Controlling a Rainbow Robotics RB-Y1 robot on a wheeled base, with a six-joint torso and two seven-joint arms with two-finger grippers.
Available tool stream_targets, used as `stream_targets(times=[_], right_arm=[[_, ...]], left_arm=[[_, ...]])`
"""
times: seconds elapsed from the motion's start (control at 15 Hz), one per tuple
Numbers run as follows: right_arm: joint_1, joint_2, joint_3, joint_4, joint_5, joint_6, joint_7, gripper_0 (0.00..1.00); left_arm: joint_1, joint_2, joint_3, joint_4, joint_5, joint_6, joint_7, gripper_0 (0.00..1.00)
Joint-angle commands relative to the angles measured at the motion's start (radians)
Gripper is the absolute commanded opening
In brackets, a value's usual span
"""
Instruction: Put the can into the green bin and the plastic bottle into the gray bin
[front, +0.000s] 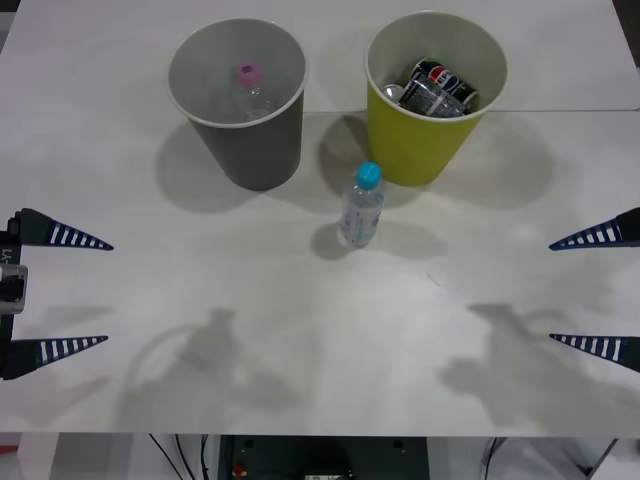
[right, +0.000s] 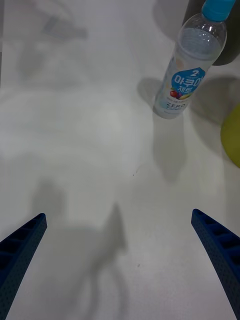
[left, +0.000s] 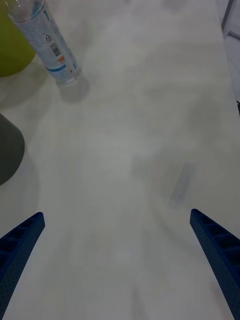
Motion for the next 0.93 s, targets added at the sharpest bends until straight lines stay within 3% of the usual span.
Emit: stream_targets(times=[0.07,0.33,0.67,0.93], right_arm=[[0.0,0.0,0.0,0.0,0.0,0.0,0.0,1.0],[-0.003,0.042,0.006,0.002,-0.016,0.01,0.009,1.0],[-0.018,0.167,0.016,0.048,-0.014,0.016,0.034,1.0],[-0.041,0.259,0.088,0.114,-0.039,0.053,0.044,1.0]], left_arm=[[0.0,0.0,0.0,0.0,0.0,0.0,0.0,1.0],[0.0,0.0,0.0,0.0,0.0,0.0,0.0,1.0],[0.0,0.0,0.0,0.0,0.0,0.0,0.0,1.0],[0.0,0.0,0.0,0.0,0.0,0.0,0.0,1.0]])
